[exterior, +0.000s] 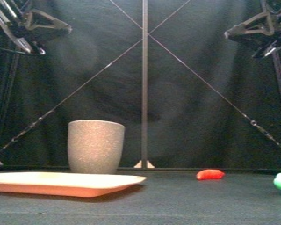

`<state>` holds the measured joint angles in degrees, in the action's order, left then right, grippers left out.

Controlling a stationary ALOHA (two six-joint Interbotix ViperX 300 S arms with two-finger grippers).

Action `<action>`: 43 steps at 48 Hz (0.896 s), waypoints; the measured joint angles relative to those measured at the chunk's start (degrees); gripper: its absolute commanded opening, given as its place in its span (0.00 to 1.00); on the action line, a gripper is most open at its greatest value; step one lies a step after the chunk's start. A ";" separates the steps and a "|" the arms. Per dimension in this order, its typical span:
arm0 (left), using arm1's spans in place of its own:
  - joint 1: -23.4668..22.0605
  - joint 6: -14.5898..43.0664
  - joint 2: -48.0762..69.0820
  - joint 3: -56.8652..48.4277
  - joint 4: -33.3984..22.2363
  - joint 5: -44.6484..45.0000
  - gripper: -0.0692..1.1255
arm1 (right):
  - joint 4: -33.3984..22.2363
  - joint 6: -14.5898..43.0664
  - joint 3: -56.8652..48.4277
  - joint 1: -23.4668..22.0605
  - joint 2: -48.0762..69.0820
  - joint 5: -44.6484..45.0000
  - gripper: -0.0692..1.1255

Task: Pick the red chile then place it in the grey bowl
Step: Pick the red chile

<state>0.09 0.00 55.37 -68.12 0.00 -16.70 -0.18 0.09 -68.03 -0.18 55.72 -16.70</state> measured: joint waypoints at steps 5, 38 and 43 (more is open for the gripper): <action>1.05 0.00 0.35 -0.88 0.00 0.18 0.03 | 1.49 1.05 -0.09 -0.53 -3.60 2.55 0.10; 2.64 0.00 1.41 -1.85 0.00 2.29 0.03 | -7.29 1.05 17.31 -14.33 -35.24 39.11 0.64; 3.08 0.00 1.41 -2.02 0.00 2.46 0.03 | -7.65 0.70 18.72 -14.59 -39.29 39.73 0.84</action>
<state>3.16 0.00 56.78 -70.14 0.00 -14.24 -7.82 0.79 -49.31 -14.77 16.44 23.03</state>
